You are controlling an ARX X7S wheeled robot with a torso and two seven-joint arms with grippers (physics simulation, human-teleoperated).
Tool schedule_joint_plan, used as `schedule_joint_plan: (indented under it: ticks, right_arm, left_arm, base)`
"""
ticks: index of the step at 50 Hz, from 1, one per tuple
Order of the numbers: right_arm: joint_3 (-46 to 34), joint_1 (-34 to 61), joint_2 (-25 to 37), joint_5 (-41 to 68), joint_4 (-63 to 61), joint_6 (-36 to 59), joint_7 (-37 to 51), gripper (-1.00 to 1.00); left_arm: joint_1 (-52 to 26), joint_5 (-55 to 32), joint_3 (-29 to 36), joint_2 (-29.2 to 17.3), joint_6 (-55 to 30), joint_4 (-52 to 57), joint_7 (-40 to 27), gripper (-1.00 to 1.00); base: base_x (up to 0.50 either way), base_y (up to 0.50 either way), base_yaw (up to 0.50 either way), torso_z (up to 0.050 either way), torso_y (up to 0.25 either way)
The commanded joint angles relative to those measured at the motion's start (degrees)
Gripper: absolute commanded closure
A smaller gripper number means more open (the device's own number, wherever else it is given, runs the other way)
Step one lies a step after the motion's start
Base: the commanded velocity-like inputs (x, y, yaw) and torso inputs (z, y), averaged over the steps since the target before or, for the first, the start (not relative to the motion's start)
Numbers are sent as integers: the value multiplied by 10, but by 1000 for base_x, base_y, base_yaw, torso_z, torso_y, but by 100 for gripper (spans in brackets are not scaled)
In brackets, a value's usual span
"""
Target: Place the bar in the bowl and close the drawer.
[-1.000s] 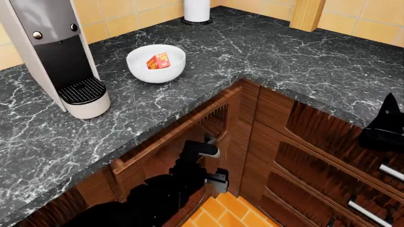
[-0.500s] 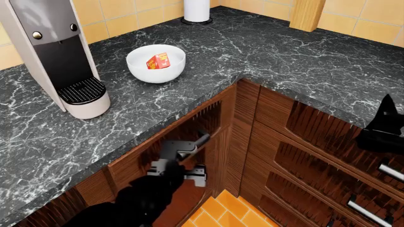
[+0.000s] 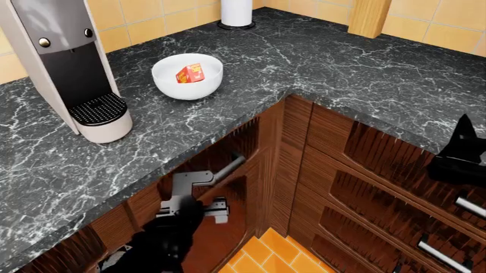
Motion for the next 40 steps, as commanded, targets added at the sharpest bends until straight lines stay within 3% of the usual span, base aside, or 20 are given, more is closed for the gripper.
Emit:
schedule_joint_plan:
  ticks: [1, 22, 40]
  right_arm:
    - [2, 0, -1, 1, -2, 3, 1, -100]
    - [11, 6, -14, 6, -4, 22, 4, -100]
    - [14, 5, -21, 4, -6, 29, 8, -100]
  left_arm:
    - [-5, -253, 207, -6, 29, -16, -14, -100]
    - [10, -277, 175, -56, 45, -16, -42, -100]
    - [19, -275, 153, -70, 58, -16, -55, -100]
  base:
    - [0, 0, 0, 0, 0]
    - [0, 0, 0, 0, 0]
    - [5, 0, 6, -1, 0]
